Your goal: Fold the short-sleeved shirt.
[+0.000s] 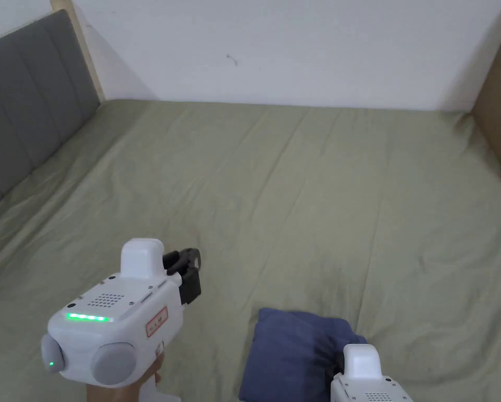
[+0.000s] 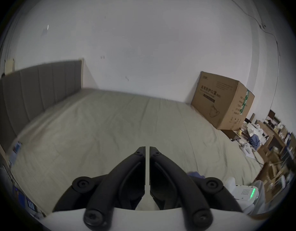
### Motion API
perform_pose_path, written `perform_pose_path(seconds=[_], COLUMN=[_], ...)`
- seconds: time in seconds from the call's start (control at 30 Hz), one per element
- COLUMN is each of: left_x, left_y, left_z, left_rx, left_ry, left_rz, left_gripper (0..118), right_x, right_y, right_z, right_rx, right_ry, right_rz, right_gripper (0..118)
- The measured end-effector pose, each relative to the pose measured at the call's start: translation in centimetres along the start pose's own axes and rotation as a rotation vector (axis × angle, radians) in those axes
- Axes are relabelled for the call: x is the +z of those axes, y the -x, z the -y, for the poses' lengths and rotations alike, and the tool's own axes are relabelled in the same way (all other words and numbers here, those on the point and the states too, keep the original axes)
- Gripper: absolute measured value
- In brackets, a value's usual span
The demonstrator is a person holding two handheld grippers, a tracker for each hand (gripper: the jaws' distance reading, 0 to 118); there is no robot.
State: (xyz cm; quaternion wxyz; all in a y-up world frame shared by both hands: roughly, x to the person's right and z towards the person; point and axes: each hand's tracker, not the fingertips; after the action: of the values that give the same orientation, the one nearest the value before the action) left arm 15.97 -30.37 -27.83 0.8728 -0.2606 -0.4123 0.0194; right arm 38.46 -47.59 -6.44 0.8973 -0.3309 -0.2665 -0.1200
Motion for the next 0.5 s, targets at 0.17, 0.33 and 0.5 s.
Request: perform_pose_path(seconds=[0.17, 0.33, 0.5], left_x=[-4.0, -8.9, -11.7], left_y=[0.2, -0.1, -0.2], left_z=[3.4, 7.7, 9.9], left_rx=[0.182, 0.264, 0.254], left_ry=[0.279, 0.555, 0.663], left_rz=[0.08, 0.146, 0.175], left_gripper=[54, 109, 107], right_x=[0.0, 0.3, 0.5], right_y=[0.1, -0.1, -0.2], right_z=[0.0, -0.3, -0.6], right_rx=[0.027, 0.011, -0.002], right_ry=[0.008, 0.015, 0.019], right_rz=[0.004, -0.01, -0.023], right_gripper=[0, 0, 0])
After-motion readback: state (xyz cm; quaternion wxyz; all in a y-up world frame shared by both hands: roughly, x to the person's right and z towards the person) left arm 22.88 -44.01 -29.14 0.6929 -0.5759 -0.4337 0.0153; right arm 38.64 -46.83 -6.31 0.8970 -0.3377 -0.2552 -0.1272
